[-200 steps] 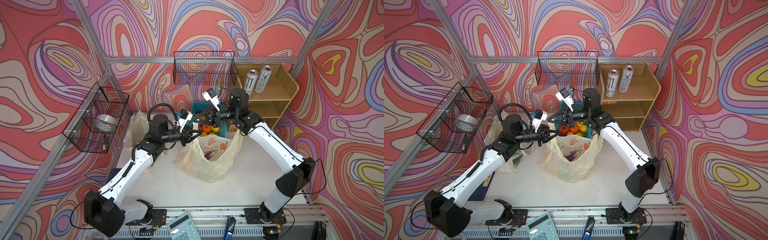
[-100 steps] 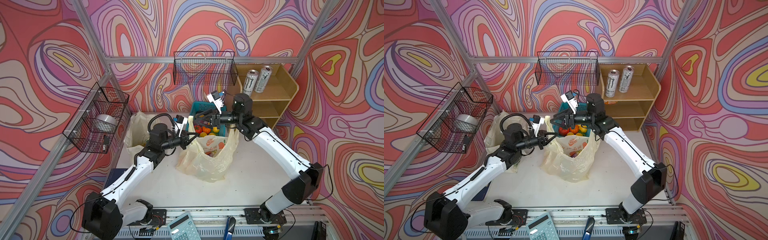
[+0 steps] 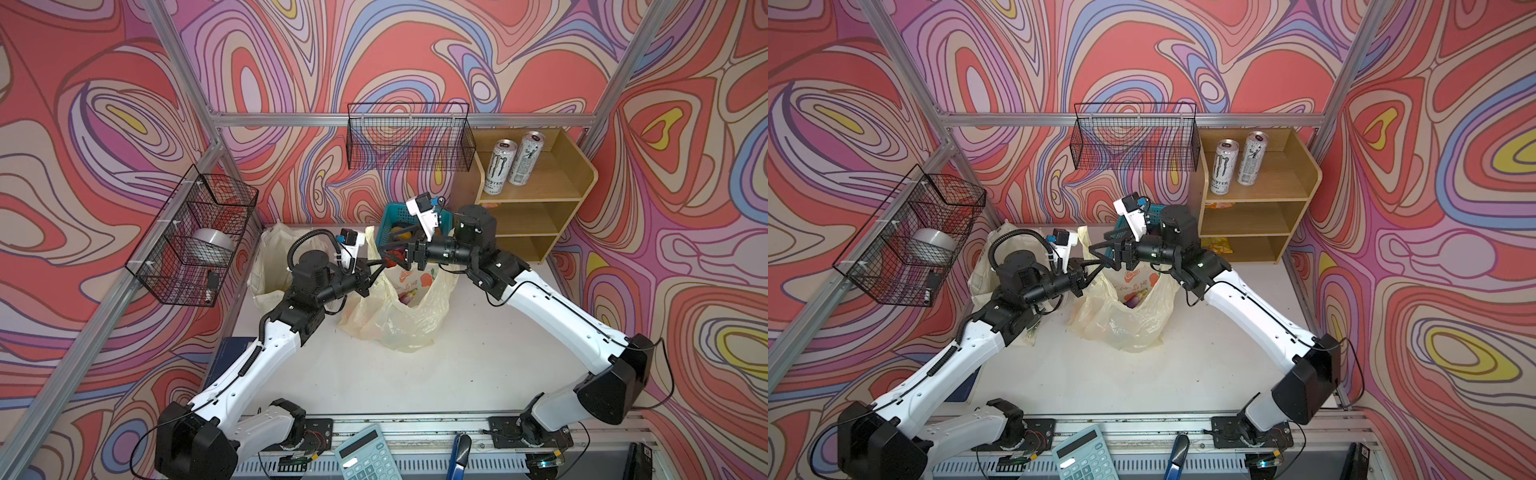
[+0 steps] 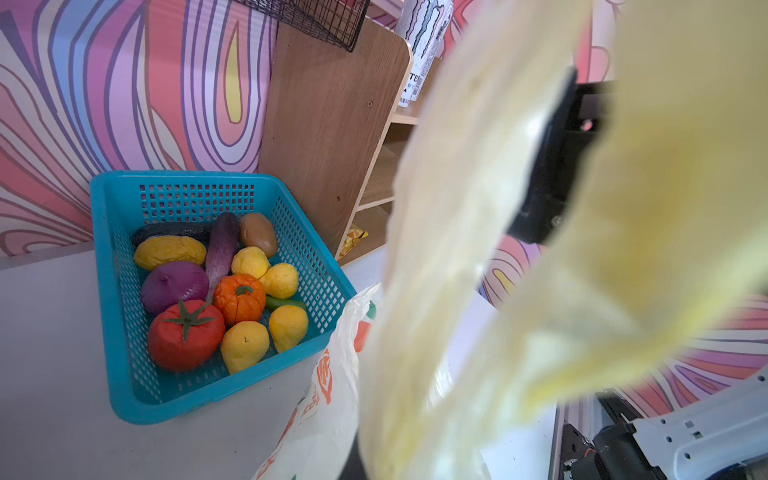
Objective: Place the mixed food into the grocery bags and tie them
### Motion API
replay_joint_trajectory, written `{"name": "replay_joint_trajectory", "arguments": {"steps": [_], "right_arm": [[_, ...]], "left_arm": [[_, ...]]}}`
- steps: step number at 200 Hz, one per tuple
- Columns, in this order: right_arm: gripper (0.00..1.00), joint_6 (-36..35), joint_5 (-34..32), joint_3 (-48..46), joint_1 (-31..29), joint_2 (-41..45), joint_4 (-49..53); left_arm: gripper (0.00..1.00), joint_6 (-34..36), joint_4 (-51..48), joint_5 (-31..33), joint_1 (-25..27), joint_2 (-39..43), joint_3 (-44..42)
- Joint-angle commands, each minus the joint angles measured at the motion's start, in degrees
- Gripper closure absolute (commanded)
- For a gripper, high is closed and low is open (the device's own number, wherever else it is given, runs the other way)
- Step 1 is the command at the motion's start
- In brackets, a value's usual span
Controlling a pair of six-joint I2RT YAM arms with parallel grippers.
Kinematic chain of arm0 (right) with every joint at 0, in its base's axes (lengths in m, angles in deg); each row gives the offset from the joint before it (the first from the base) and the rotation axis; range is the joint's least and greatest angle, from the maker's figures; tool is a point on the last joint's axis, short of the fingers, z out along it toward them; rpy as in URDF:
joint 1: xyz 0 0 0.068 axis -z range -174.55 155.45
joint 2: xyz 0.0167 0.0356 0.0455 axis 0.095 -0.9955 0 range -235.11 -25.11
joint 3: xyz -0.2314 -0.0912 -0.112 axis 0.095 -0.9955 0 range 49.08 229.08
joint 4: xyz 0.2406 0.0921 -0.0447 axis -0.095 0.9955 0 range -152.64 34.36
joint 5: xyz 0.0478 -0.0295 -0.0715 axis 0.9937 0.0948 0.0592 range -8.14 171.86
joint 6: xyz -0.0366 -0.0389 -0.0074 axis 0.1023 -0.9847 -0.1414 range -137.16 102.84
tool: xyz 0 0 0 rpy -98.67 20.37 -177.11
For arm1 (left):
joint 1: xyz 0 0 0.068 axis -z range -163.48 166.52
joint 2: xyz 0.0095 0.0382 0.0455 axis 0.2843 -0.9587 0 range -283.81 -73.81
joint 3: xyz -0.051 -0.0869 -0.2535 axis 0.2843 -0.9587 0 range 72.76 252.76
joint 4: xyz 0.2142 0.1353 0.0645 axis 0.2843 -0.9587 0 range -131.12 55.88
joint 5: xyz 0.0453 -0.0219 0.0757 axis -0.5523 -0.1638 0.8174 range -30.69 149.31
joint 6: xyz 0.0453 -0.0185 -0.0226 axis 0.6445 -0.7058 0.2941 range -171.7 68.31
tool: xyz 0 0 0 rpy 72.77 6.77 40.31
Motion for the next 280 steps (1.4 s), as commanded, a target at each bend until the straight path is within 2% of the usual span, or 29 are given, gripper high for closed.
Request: {"name": "replay_joint_trajectory", "arguments": {"steps": [1,46,66,80,104,124,139,150,156,180,214,247,280], "right_arm": [[0.25,-1.6,-0.7,2.7,-0.8,-1.9,0.5],[0.30,-1.2,1.2,5.9,-1.3,-5.9,0.4],[0.41,-1.1,2.0,7.2,-1.3,-7.2,0.3],[0.58,-1.0,2.9,8.1,-1.3,-8.1,0.2],[1.00,-0.9,5.6,9.4,-1.3,-9.2,0.3],[1.00,-1.3,6.3,8.6,-1.2,-7.9,0.5],[1.00,-1.4,6.8,7.7,-1.2,-6.3,0.5],[1.00,-1.6,7.3,7.0,-1.2,-5.1,0.6],[1.00,-1.6,7.4,6.5,-1.2,-4.5,0.6],[1.00,-1.5,7.8,4.9,-1.2,-2.6,0.0],[1.00,-1.2,7.2,3.1,-1.3,-1.0,-0.8],[1.00,0.1,6.0,1.0,-1.2,0.4,-3.3],[1.00,0.6,4.6,0.2,-1.2,0.8,-4.4]], "left_arm": [[1.00,0.8,-0.3,-0.6,0.4,-0.1,1.4],[1.00,1.5,-0.6,-1.6,0.7,0.1,1.5],[1.00,1.7,-0.3,-2.1,0.7,0.3,1.2],[1.00,2.0,-0.4,-2.4,0.7,0.4,1.1],[1.00,2.6,-0.3,-3.1,0.7,0.7,1.2],[0.99,4.8,-1.2,-3.8,0.7,1.7,1.0],[0.85,6.7,-1.8,-3.9,0.6,2.8,0.7],[0.64,7.9,-2.9,-3.8,0.5,3.5,0.9],[0.58,8.7,-3.6,-4.0,0.4,3.8,1.3],[0.46,10.4,-5.3,-5.0,0.2,3.6,2.8],[0.45,11.0,-5.3,-6.2,0.2,2.7,3.8],[0.57,9.3,-2.9,-7.8,0.1,1.5,2.4],[0.58,5.8,1.5,-8.7,0.1,0.8,-1.2]]}}
